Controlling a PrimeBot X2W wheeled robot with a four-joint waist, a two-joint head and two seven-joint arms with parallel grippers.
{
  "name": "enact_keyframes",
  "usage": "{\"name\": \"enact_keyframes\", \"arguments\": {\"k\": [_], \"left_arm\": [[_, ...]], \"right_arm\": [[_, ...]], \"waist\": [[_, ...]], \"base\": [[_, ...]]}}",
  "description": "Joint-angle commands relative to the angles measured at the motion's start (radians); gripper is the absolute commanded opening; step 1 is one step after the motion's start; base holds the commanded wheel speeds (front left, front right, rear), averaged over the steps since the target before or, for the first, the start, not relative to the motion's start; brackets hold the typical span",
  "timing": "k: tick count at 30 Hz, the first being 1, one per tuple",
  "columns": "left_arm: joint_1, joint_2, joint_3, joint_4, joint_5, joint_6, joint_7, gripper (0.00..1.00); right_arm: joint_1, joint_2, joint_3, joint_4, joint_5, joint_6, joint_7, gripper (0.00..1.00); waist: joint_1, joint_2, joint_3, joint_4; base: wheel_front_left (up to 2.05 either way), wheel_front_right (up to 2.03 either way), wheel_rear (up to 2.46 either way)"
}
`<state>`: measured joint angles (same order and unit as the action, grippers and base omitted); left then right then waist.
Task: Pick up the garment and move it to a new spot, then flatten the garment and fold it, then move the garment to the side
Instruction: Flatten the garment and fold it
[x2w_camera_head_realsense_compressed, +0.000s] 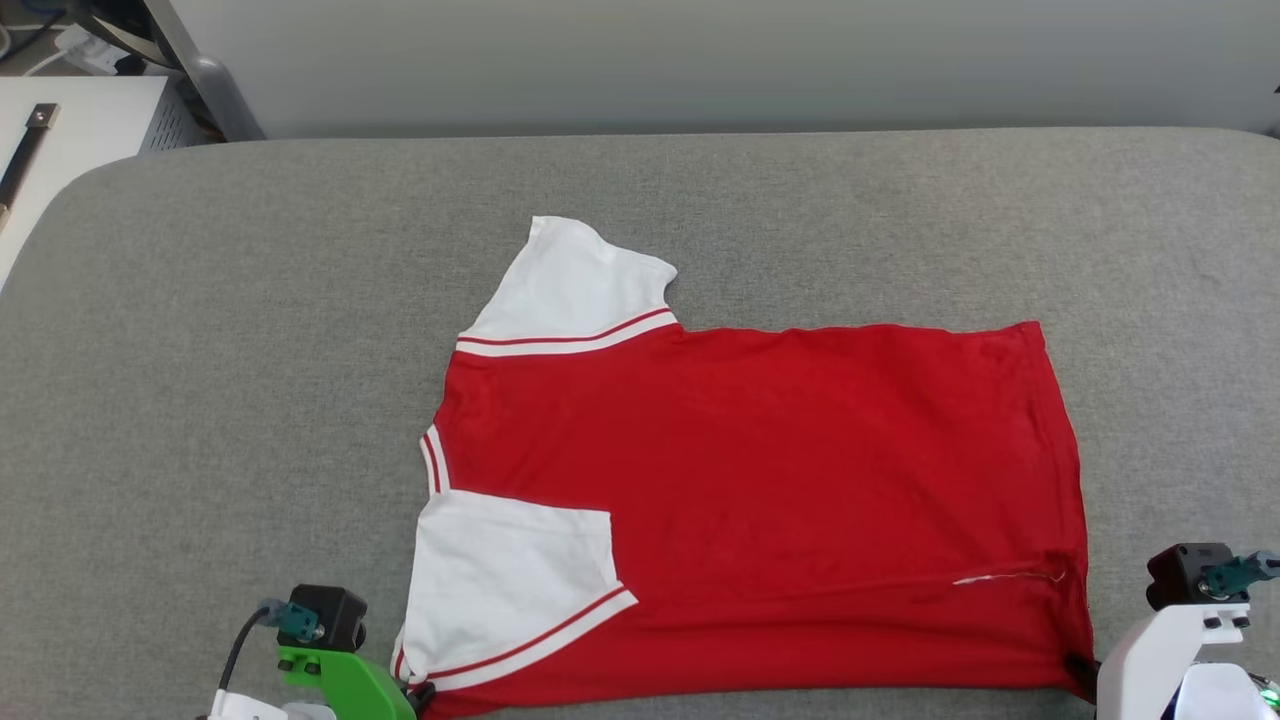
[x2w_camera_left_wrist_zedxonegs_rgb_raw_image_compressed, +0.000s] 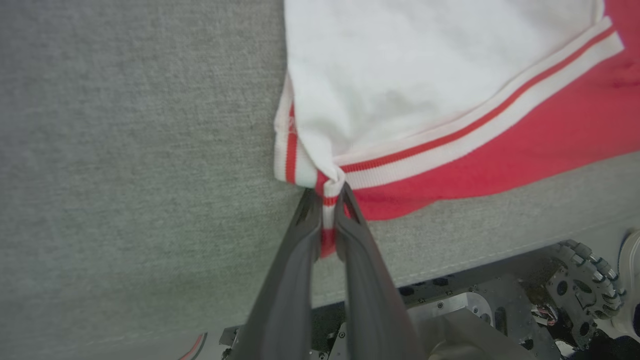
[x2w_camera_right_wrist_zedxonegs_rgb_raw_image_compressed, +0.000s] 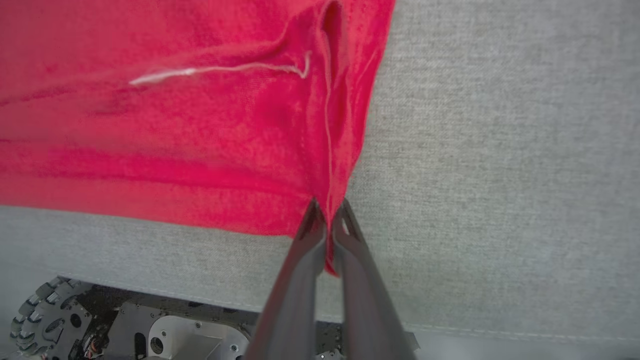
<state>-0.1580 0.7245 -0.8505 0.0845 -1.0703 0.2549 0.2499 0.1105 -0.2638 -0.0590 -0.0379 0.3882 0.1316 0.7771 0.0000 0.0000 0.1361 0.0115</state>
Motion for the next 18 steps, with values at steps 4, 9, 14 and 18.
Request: {"name": "enact_keyframes", "arguments": {"k": [4,9,14,18], "left_arm": [[-0.022,-0.021,-0.004,0.046,0.004,-0.015,-0.009,0.0],[-0.035,-0.037,0.002,0.079,0.021,-0.013,-0.044,1.0],[-0.048,-0.044,0.017,0.071,0.034,-0.013,-0.086,1.0],[-0.057,-0.054,0.077,0.045,0.035,-0.012,-0.196,1.0]], "right_arm": [[-0.031,-0.007,0.015,0.041,0.008,-0.001,-0.027,0.0],[-0.048,-0.008,0.012,0.073,0.01,-0.001,-0.068,1.0],[-0.069,-0.012,0.014,0.065,0.033,-0.001,-0.154,1.0],[-0.092,-0.017,0.004,0.022,0.045,-0.001,-0.268,1.0]], "waist": [[0.0,0.0,0.014,-0.006],[0.0,0.0,0.002,-0.006],[0.0,0.0,-0.03,-0.002],[0.0,0.0,-0.058,0.0]], "base": [[0.0,0.0,0.0],[0.0,0.0,0.0],[0.0,0.0,0.0],[0.0,0.0,0.0]]}}
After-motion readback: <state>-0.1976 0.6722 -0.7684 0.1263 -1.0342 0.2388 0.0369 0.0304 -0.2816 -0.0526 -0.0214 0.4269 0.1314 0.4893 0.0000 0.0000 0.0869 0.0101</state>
